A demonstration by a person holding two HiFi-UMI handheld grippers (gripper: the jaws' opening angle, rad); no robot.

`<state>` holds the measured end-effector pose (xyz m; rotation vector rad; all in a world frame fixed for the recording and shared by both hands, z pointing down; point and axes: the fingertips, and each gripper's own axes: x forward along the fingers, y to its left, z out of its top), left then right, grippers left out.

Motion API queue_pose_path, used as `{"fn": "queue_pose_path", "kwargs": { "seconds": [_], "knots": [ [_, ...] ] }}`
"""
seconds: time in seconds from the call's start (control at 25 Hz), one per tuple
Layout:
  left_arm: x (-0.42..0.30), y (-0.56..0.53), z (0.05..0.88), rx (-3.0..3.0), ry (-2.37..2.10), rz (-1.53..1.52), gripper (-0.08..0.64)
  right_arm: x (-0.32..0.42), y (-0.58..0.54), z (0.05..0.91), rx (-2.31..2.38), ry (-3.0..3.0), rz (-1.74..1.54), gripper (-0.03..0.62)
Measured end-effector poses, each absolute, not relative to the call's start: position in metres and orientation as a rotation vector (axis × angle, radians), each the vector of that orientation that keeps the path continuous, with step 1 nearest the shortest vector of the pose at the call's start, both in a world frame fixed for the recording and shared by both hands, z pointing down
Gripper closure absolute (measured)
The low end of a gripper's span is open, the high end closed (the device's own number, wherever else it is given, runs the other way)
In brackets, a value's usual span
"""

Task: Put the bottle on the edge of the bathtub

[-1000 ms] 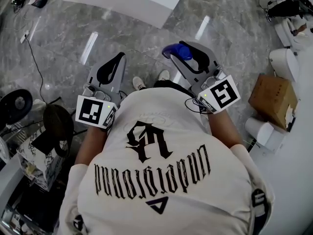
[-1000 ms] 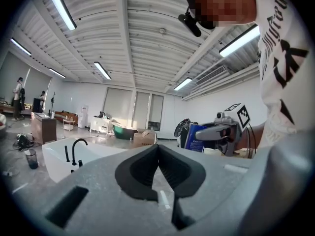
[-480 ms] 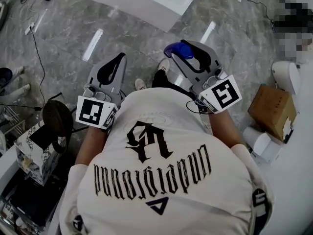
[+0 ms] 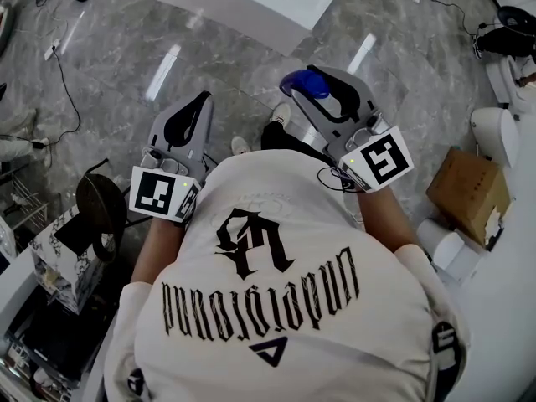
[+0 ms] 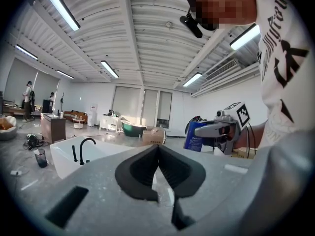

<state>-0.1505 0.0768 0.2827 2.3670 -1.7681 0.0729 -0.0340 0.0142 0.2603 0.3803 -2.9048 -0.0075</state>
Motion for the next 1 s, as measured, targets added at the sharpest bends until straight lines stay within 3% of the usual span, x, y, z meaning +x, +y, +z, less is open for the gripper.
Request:
{"fn": "queue_pose_path", "kwargs": {
  "seconds": [1.0],
  "knots": [
    [-0.047,-0.109,0.27,2.455,-1.718,0.095,0.545,0.07,-0.145,0.255,0.443,-2.919,-0.047,0.436]
  ]
}}
